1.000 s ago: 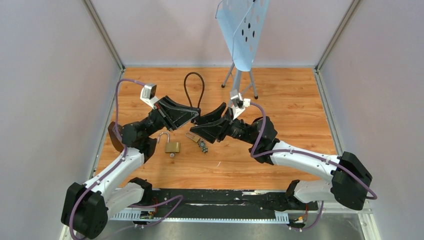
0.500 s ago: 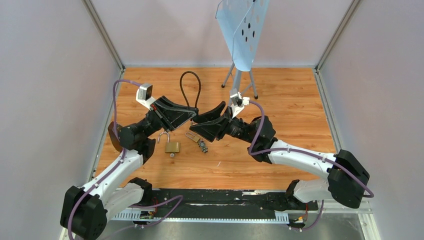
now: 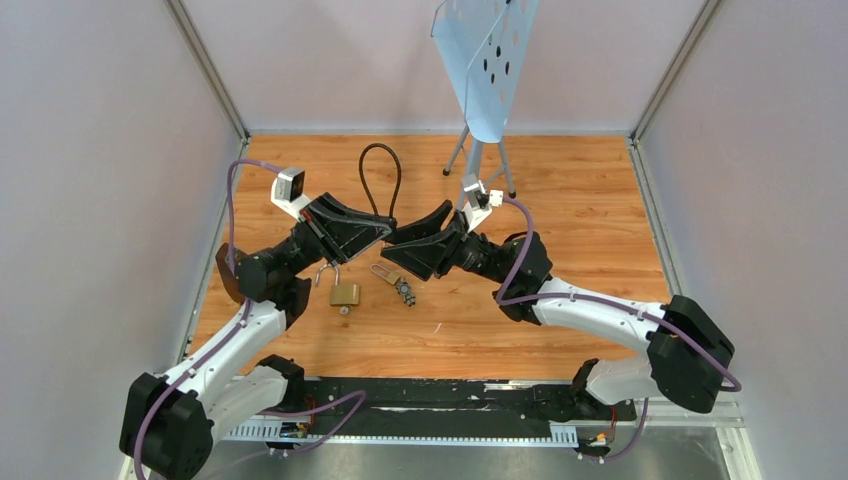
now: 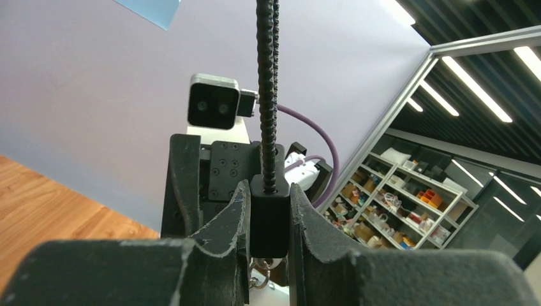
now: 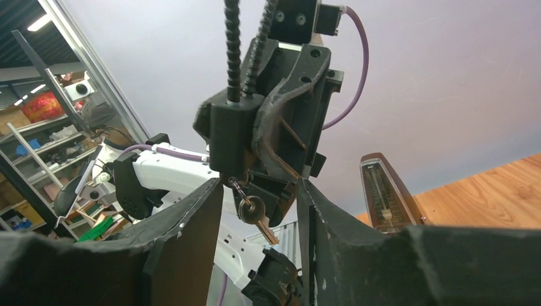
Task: Lock with the key
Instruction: Lock the lock.
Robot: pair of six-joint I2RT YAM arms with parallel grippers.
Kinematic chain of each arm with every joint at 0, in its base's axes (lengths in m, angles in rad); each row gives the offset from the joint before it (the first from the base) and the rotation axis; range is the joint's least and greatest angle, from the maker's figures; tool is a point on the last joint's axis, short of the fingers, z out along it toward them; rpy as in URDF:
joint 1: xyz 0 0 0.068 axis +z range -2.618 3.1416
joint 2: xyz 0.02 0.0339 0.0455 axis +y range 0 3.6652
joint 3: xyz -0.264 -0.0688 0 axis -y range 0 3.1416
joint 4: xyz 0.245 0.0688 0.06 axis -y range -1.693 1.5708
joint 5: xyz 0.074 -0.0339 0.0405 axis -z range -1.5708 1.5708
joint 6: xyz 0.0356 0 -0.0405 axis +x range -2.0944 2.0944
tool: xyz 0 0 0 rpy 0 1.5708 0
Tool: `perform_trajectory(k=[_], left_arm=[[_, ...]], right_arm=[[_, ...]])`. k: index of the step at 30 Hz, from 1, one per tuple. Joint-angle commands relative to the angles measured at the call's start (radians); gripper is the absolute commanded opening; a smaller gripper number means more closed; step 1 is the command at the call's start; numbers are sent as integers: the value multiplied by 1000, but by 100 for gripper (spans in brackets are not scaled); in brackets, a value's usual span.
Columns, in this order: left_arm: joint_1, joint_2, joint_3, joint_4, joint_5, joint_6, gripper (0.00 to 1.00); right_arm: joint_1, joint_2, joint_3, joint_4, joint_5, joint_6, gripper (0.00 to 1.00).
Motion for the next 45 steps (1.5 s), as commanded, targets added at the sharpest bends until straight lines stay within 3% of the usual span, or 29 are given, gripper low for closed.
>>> perform_trajectory(k=[1,6,12,18,29,40,45], left_arm=[[-6,-21,50,52,-24,-13,0],[-9,-17,49,58,-26,-17,0],[-9,-20,55,51,-18,-16,0],[-10,-24,56,38,-15,-18,0],[-10,-25,50,29,-10,-29,0],[-10,-34,14,26,8,-35,0],[-10,-42,7,12,6,-20,0]], right_arm=[[-5,22,38,62,0,36,44],[-6,41,50,83,-3,50,41],[-7,47,53,121,-46,52,48],[-8,37,51,129,-60,49,45],[-8,29,52,130,-63,57,50],[-8,26,63,104,-57,65,41],[-8,20,69,52,-34,54,25]])
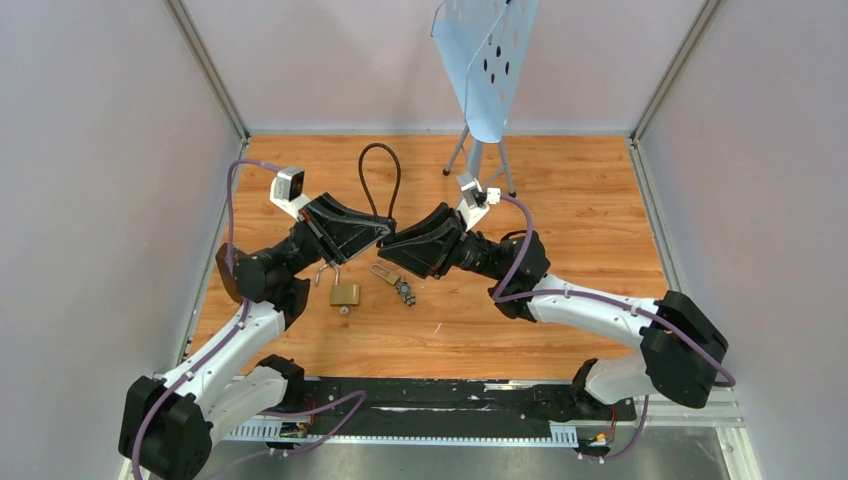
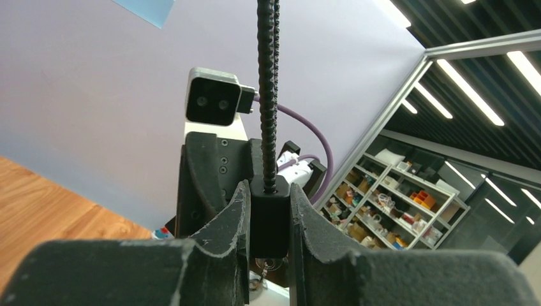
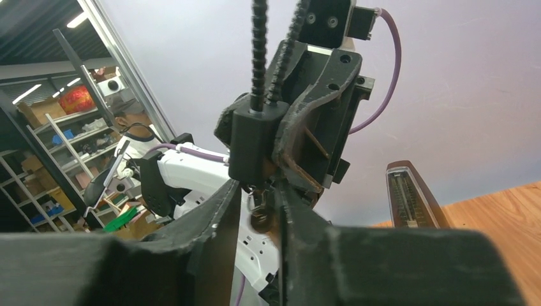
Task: Lock with the key
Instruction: Lock the lock.
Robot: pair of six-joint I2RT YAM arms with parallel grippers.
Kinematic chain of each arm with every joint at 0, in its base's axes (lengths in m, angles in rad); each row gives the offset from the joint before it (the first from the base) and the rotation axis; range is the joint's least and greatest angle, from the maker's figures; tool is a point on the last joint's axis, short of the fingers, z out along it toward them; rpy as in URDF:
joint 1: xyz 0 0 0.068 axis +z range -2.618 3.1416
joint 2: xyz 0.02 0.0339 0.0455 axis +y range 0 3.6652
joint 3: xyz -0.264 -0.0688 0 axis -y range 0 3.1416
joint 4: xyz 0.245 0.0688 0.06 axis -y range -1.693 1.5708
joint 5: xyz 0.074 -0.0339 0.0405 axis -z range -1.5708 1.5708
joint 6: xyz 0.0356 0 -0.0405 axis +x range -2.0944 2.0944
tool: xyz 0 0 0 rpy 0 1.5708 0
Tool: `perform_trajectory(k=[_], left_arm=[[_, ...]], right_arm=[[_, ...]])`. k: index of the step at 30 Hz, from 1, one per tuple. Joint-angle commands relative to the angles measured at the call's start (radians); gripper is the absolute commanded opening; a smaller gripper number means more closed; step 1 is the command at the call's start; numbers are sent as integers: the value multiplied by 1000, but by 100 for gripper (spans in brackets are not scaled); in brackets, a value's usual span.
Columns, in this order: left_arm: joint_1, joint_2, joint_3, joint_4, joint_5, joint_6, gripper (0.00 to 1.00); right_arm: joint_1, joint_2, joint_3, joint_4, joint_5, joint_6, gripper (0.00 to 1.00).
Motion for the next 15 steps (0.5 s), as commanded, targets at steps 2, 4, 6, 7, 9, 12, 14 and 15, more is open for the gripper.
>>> perform_trajectory(k=[2,4,6,7,9,12,14,15], left_arm=[[-3,-35,2,11,-5,18,0],[-3,-51,6,-27,-13,42,0],[-3,-73,15,-87,-23,79,0],[-3,-91,19,-145,-29,114,0],[-3,-122,38,-254,-38,180,0],[-3,-178,91,-454,-51,300,0],[-3,-204,117,-622,-67,377,0],[-2,-212,124,-653,-84,413,0]], right_arm=[[-7,-31,38,-43,41,-11,14],[-7,-40,39,-84,64,-24,3],[-7,-51,42,-138,89,-48,0],[-6,-57,44,-168,103,-65,0],[-5,-69,60,-271,137,-118,0],[-4,-84,85,-403,200,-192,0],[-3,-88,97,-456,235,-230,0],[-4,-90,106,-487,256,-244,0]])
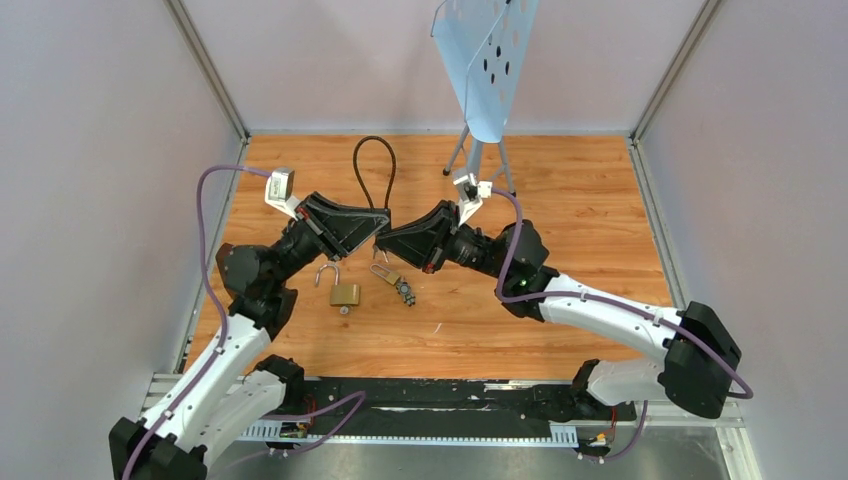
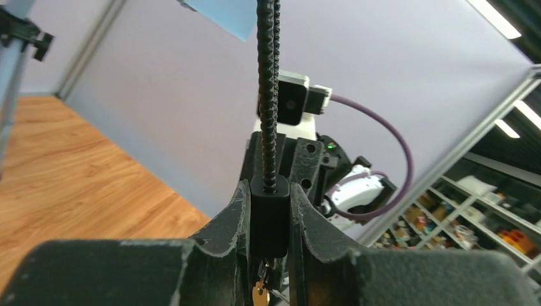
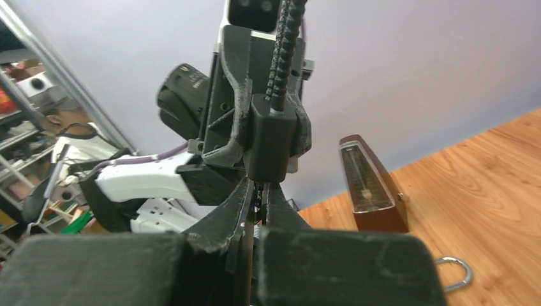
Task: Lock with the key
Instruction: Lock the lock.
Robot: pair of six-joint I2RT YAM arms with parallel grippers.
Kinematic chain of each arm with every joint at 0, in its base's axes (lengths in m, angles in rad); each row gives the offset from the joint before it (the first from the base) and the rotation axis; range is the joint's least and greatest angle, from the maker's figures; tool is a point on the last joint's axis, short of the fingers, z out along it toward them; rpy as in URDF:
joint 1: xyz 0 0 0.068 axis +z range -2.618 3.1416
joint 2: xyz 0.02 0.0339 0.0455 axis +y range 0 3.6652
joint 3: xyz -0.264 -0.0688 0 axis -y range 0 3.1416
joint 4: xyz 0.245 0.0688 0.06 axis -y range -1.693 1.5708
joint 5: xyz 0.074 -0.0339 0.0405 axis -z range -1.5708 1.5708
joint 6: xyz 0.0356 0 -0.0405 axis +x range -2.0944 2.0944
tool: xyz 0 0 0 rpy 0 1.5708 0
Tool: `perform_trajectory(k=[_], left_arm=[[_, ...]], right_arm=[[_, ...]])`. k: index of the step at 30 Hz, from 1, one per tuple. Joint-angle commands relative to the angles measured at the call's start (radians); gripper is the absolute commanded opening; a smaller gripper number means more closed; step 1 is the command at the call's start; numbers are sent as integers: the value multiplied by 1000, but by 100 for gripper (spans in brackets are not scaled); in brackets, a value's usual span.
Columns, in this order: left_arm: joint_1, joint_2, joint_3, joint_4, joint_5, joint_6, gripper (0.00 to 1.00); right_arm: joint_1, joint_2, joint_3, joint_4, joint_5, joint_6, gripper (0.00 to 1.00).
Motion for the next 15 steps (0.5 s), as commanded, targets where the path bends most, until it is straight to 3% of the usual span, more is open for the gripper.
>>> perform_trajectory(k=[1,10,15], left_arm=[[-11,-74,98,-287,-8,192,0],[-11,-76,184,-590,-156,306,0],[-12,-53,229,-715,-267,314,0]], right_arm=[[-12,-17,66,-220,193,-146,0],[12,53,204,-520,472,-224,0],[14,76,237,-585,549,-208,0]])
